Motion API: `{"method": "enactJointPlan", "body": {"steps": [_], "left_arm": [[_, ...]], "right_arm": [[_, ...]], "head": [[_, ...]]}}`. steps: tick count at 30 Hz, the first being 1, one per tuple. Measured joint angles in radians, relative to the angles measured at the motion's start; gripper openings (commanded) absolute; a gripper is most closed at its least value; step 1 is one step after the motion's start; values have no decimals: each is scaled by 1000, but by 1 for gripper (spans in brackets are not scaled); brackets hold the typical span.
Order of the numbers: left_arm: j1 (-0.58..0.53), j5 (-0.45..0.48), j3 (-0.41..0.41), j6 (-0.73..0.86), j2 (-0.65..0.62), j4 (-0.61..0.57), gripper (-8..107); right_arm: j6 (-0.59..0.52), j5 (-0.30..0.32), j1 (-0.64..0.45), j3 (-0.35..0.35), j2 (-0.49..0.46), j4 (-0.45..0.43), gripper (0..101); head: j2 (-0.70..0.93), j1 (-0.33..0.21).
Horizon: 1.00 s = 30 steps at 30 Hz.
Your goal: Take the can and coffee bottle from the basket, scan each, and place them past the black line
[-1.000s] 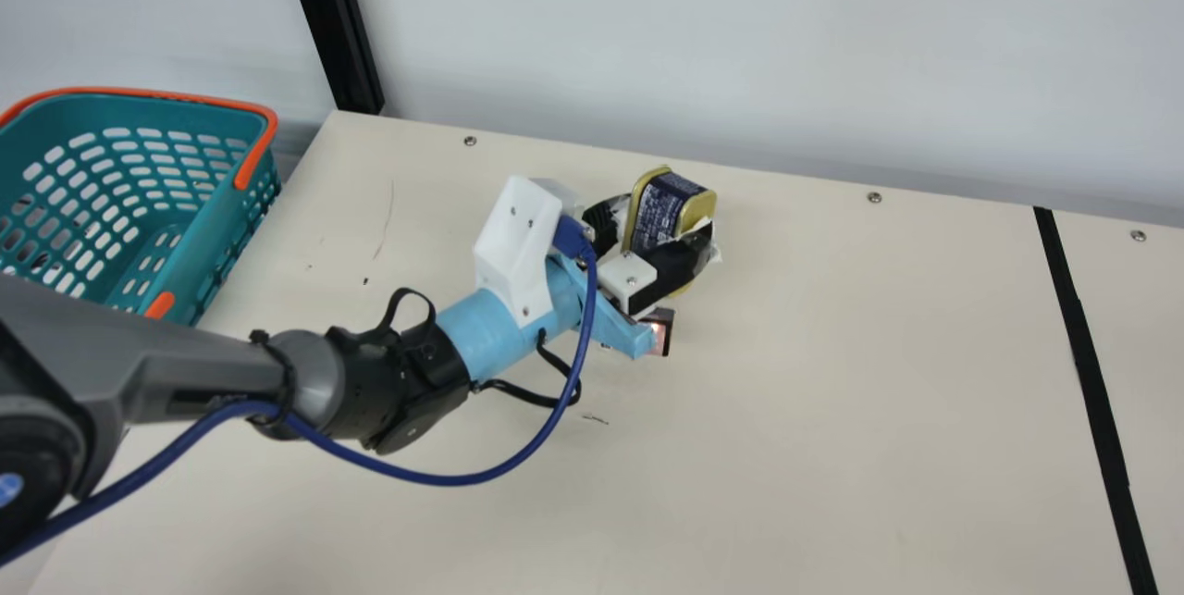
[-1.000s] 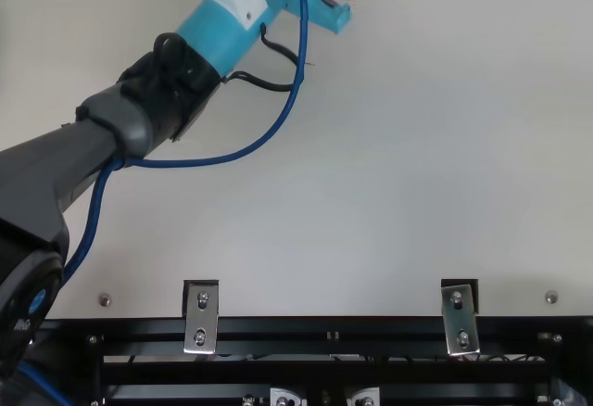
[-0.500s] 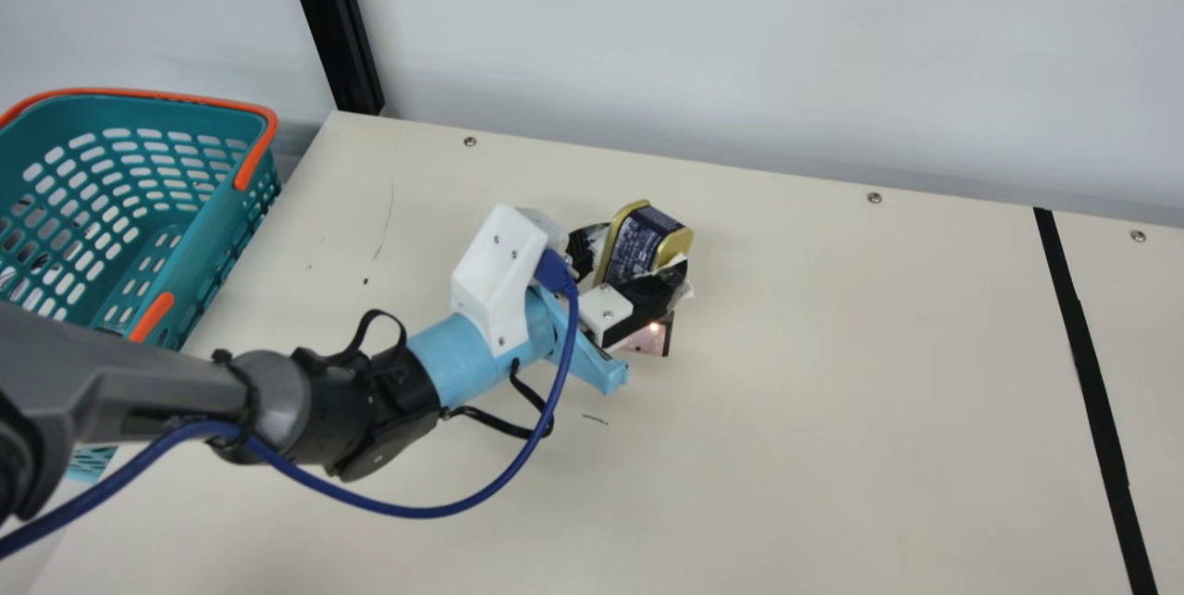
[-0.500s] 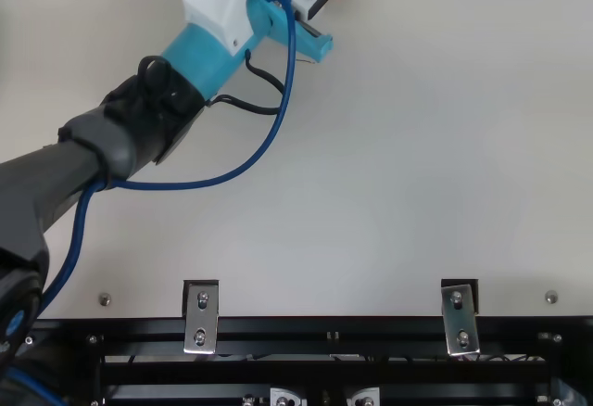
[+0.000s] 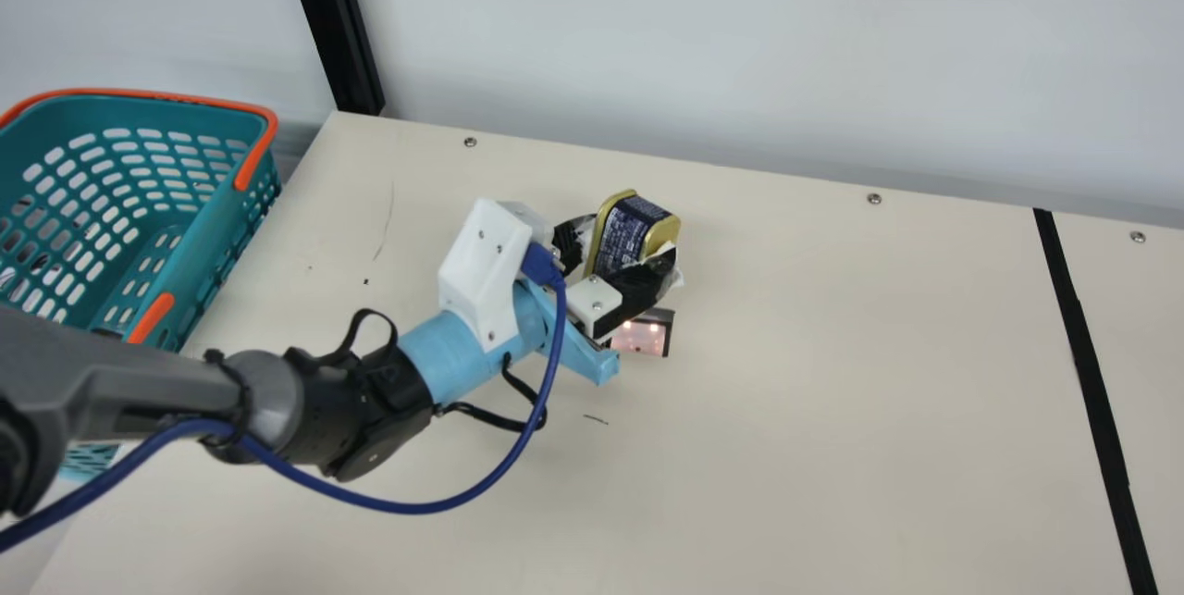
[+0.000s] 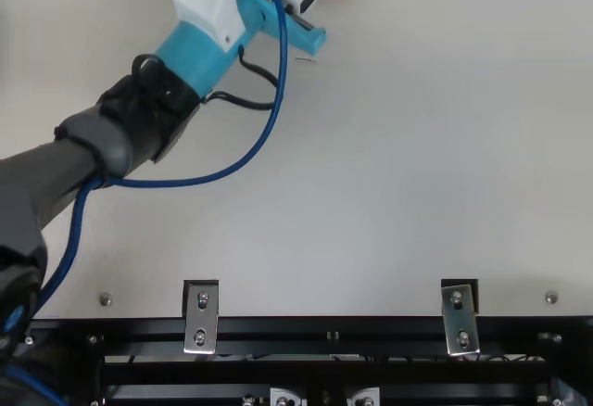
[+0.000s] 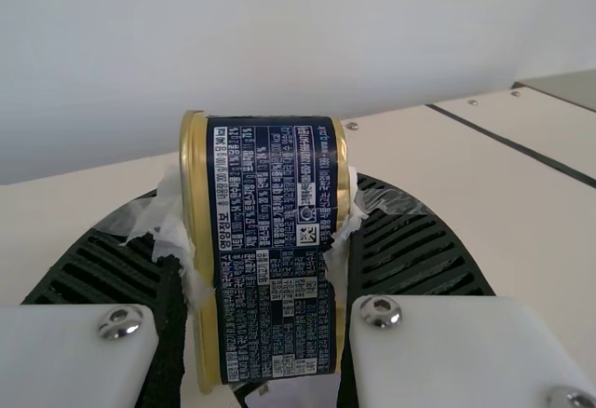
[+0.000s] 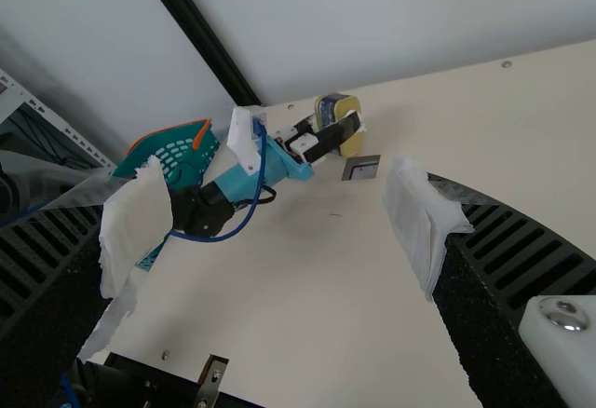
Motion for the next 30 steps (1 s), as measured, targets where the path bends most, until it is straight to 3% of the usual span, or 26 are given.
{"method": "enactJointPlan", "body": {"steps": [16, 30], "left_arm": [[-36, -17, -156, -40, 112, -70, 10], [-50, 22, -152, -1, 129, -58, 10]], "right_arm": [[0, 0, 0, 0, 0, 0, 101], [0, 0, 0, 0, 0, 0, 101]], "head": [[0, 0], [0, 0]]}}
